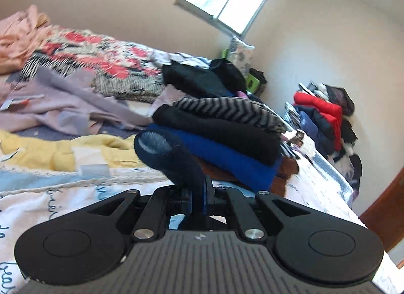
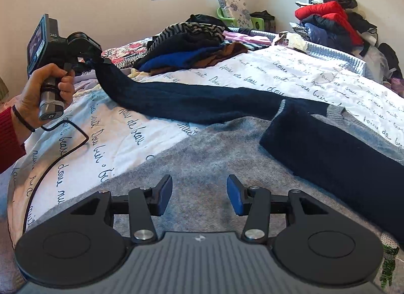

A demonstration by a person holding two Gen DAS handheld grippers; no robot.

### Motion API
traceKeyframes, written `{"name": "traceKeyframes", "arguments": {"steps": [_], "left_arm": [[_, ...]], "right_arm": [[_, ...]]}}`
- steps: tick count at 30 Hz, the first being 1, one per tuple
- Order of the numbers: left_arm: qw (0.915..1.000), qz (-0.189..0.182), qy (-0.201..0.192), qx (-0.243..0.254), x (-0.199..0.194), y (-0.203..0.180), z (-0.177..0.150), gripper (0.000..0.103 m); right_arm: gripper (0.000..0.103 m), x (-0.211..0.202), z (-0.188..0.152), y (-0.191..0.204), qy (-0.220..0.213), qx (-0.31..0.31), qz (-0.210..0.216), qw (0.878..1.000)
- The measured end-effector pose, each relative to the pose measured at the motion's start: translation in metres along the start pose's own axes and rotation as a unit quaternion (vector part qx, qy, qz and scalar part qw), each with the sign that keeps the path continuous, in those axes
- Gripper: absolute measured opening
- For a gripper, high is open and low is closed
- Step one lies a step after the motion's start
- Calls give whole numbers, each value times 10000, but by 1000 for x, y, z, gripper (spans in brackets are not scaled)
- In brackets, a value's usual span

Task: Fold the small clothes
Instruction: 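Carry the held navy sleeve across the sweater body with the left gripper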

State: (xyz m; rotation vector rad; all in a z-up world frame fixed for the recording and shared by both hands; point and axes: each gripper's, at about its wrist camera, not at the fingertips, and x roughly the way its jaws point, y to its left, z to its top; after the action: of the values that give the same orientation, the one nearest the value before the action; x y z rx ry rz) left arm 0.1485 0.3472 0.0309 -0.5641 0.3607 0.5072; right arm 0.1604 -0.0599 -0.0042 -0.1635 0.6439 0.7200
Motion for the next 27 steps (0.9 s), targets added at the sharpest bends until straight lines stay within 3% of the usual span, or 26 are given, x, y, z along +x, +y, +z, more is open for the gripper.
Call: {"name": "traceKeyframes", "arguments": {"steps": [5, 11, 17, 21, 27], "left_arm": [[9943, -257, -163, 1025, -19, -58, -24, 7], [9805, -768, -191, 1800, -29, -114, -57, 7], [9603, -1117, -126, 2555, -30, -151, -95, 7], [9548, -1177, 235, 2719, -18, -158, -122, 7], [9555, -868, 797, 2704, 7, -150, -151, 8]], "right_arm": [[62, -17, -6, -25, -362, 118, -859, 9956], [62, -43, -25, -70, -465, 688, -1391, 9868], [62, -73, -46, -99, -631, 1233, -1730, 9751], [62, -85, -57, -112, -653, 1389, -1986, 9680], [65, -81, -76, -123, -423, 1380, -2307, 9623]]}}
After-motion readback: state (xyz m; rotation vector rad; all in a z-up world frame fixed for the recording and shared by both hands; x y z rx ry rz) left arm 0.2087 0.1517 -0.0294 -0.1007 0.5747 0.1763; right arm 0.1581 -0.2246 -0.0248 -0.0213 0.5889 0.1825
